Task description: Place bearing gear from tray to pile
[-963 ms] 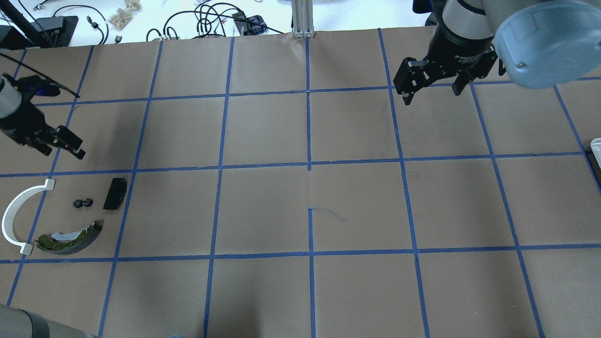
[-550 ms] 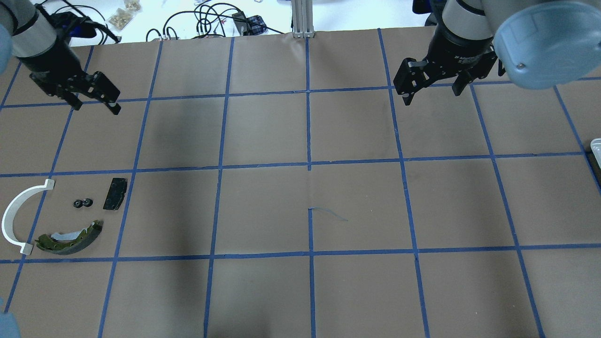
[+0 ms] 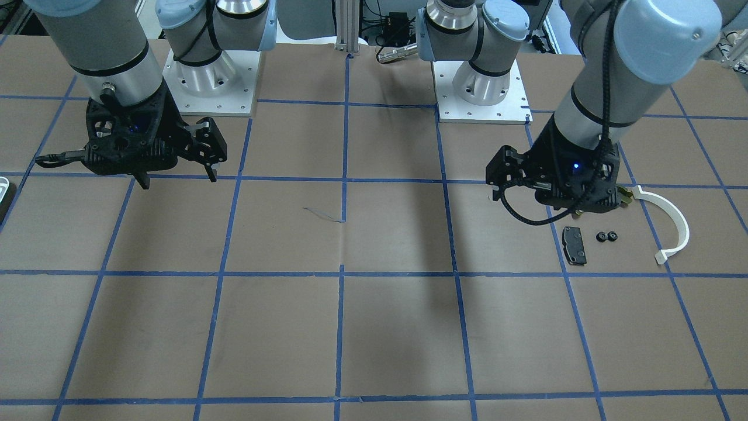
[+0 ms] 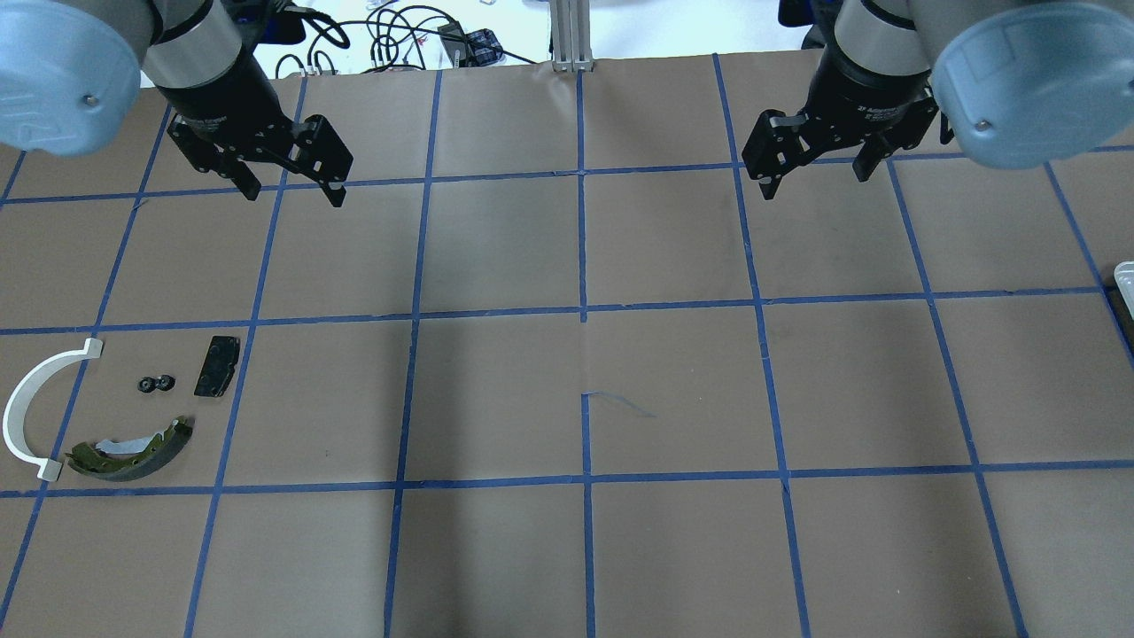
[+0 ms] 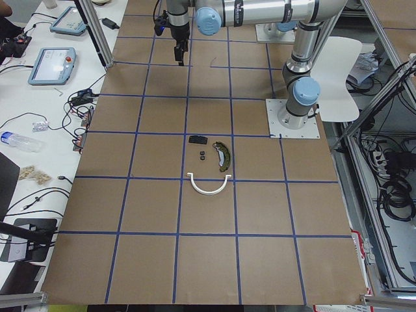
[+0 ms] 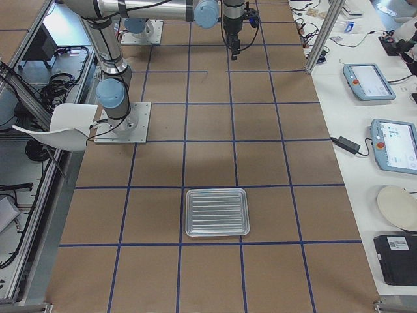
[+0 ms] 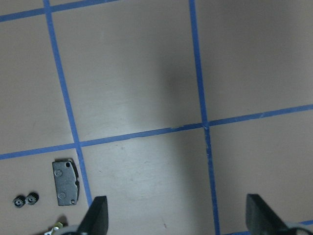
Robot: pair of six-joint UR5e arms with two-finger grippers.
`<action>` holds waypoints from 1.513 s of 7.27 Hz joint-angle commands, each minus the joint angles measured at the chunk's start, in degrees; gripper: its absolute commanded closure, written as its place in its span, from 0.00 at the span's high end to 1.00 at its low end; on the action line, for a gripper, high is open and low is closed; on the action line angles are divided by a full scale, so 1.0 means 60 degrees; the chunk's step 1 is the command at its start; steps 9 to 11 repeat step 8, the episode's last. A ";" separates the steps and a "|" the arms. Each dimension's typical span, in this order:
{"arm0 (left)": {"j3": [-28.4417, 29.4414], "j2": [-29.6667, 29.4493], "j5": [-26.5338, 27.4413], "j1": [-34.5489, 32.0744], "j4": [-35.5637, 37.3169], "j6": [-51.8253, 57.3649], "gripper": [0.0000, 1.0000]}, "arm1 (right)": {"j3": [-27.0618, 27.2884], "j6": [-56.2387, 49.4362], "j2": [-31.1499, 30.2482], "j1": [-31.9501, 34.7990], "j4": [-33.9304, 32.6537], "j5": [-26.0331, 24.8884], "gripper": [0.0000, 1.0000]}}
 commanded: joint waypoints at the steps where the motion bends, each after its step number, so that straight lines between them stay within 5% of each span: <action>1: -0.0065 0.0573 -0.0454 -0.0151 -0.0516 -0.0111 1.00 | 0.0001 0.0000 0.0000 0.0000 0.0007 0.0000 1.00; 5: -0.1295 0.1380 0.0011 -0.0137 -0.0593 0.0036 1.00 | 0.0001 0.0000 0.0000 -0.0029 0.0022 0.0000 1.00; 11: -0.1311 0.1440 0.0027 -0.0122 -0.0563 0.0036 1.00 | 0.0001 -0.0014 0.0000 -0.0044 -0.0007 -0.0015 1.00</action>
